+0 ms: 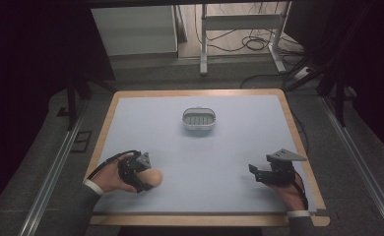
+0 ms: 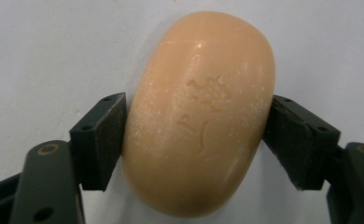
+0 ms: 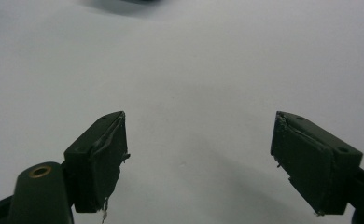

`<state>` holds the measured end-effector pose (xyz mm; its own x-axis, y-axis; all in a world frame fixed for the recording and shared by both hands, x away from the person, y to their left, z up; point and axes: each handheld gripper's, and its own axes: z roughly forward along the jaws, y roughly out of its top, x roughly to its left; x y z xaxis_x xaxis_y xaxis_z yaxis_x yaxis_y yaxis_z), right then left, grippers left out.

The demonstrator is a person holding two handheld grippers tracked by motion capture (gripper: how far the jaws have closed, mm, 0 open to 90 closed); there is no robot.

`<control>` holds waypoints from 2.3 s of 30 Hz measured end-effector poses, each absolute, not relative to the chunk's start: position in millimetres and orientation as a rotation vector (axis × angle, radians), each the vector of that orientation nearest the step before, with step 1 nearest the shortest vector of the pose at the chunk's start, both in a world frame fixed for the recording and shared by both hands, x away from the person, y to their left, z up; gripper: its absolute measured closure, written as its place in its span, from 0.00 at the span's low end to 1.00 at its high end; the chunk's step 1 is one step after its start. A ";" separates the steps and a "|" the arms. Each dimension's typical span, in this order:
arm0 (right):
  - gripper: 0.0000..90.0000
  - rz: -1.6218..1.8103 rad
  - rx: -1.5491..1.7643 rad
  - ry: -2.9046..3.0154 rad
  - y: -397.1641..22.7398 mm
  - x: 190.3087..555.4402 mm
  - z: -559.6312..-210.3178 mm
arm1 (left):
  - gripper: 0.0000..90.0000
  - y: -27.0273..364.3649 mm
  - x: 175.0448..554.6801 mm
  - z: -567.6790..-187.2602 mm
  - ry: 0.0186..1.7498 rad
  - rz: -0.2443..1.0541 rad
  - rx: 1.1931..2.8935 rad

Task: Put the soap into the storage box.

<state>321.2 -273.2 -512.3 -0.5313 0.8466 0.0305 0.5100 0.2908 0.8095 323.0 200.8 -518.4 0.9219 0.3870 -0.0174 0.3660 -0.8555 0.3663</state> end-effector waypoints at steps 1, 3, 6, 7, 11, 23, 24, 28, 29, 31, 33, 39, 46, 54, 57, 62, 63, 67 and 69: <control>0.21 1.125 1.218 2.158 -273.3 321.3 -512.4 | 0.28 200.9 323.1 -518.4 0.551 0.078 2.714; 0.21 1.126 1.219 2.156 -273.4 321.4 -512.4 | 0.29 201.0 323.3 -518.3 0.546 0.077 2.716; 0.21 1.122 1.219 2.157 -273.2 321.1 -512.0 | 0.30 201.3 323.1 -518.4 0.539 0.079 2.715; 0.21 1.123 1.219 2.155 -273.0 321.1 -512.1 | 0.30 201.1 322.7 -518.5 0.535 0.084 2.715; 0.21 1.122 1.221 2.152 -273.1 321.0 -511.8 | 0.29 200.1 321.4 -518.8 0.531 0.096 2.717; 0.21 1.113 1.234 2.141 -273.9 321.8 -512.5 | 0.35 204.4 322.0 -519.2 0.516 0.075 2.679; 0.21 1.114 1.235 2.140 -274.0 321.9 -512.5 | 0.35 205.0 322.8 -518.7 0.516 0.066 2.680; 0.21 1.116 1.232 2.133 -274.2 321.8 -512.1 | 0.35 205.2 322.9 -519.0 0.499 0.071 2.680; 0.21 1.114 1.233 2.134 -274.5 321.8 -511.9 | 0.35 205.6 323.1 -519.0 0.494 0.069 2.679; 0.21 1.114 1.235 2.132 -275.0 321.9 -512.1 | 0.35 206.8 324.0 -518.8 0.486 0.064 2.674; 0.21 1.112 1.238 2.129 -275.4 322.1 -512.1 | 0.35 207.3 324.8 -518.8 0.480 0.067 2.672; 0.21 1.111 1.245 2.123 -276.3 322.3 -512.0 | 0.35 207.5 326.0 -518.1 0.461 0.084 2.659; 0.21 1.104 1.251 2.115 -277.9 322.8 -512.6 | 0.35 209.1 328.6 -513.8 0.466 0.087 2.646; 0.21 1.101 1.257 2.110 -278.2 323.2 -513.0 | 0.35 208.5 335.3 -507.1 0.477 0.101 2.617; 0.21 1.097 1.261 2.110 -278.1 323.6 -513.6 | 0.35 207.5 338.5 -504.2 0.477 0.101 2.614; 0.21 1.094 1.267 2.107 -278.6 323.9 -513.9 | 0.35 205.3 344.7 -497.3 0.473 0.118 2.599; 0.21 1.093 1.267 2.107 -278.7 323.9 -513.8 | 0.35 204.9 345.9 -496.0 0.474 0.119 2.595; 0.21 1.091 1.272 2.104 -279.4 324.4 -514.6 | 0.35 202.1 352.4 -493.4 0.481 0.127 2.594; 0.21 1.091 1.274 2.103 -279.5 324.6 -515.1 | 0.35 201.5 355.4 -492.4 0.489 0.119 2.574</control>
